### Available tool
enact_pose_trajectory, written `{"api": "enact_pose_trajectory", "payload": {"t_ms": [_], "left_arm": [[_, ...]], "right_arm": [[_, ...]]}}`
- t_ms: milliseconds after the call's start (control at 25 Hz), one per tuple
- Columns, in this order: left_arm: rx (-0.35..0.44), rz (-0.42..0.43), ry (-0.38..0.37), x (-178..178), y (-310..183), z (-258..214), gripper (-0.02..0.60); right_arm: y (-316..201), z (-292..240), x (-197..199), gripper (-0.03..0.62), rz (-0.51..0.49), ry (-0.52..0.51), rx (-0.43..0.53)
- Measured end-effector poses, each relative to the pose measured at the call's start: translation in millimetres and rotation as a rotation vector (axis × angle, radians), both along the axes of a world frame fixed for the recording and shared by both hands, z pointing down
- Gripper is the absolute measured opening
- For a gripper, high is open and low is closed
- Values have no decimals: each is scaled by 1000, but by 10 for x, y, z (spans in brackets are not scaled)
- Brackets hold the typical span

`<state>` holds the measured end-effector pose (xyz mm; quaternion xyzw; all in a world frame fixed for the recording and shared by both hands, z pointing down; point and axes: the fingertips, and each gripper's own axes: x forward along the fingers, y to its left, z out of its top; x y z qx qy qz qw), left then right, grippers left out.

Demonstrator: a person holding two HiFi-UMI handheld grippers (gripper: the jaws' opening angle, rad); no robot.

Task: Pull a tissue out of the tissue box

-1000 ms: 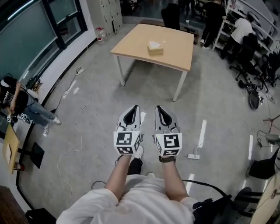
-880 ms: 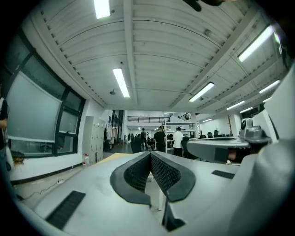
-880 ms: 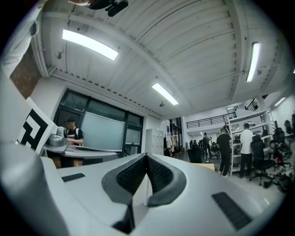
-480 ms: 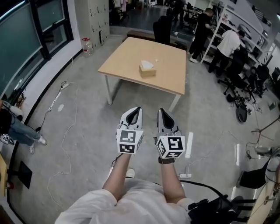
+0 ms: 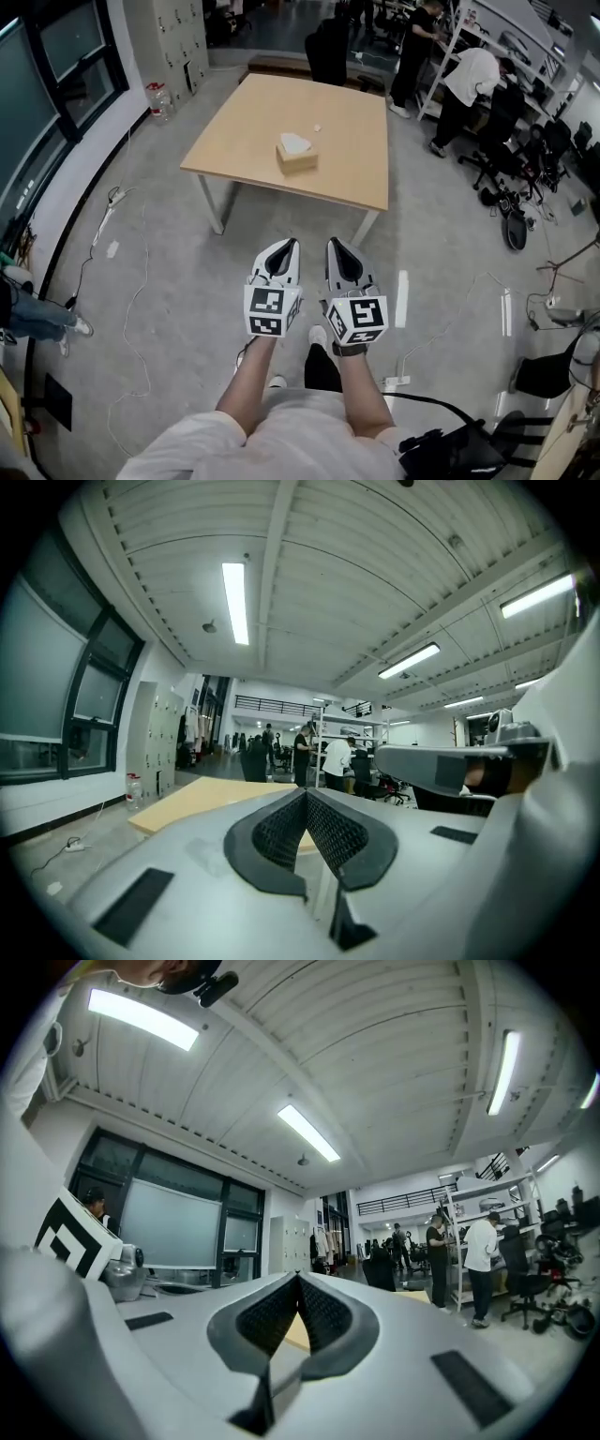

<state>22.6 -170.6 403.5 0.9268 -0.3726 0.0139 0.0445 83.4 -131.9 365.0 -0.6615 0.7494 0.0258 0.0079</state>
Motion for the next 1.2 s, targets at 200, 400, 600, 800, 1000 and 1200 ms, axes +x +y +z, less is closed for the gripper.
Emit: {"api": "enact_pose_trajectory", "payload": {"t_ms": [200,400,600,800,1000,1200], "left_arm": [[49,-21,-25,553,-730,-246,0],[129,-72,-23,1009,-1391,-606,0],[128,-131,-4,1179,-1942,-630,0],[52,-96,0,1339,-2624,-350,0],[71,-84,57,1348,-3550,-552,0],[105,-30,102,1141,-4332,-714,0]], "right_arm": [[-852,-280,462,2,-95,-7,28],[-1536,-599,1015,2,-124,16,83],[-2101,-424,1302,2,-155,-13,42],[-2638,-63,1373,2,-230,-42,-39],[-3603,-253,1416,2,-216,-25,-12],[-4435,-418,1102,2,-212,22,23]]}}
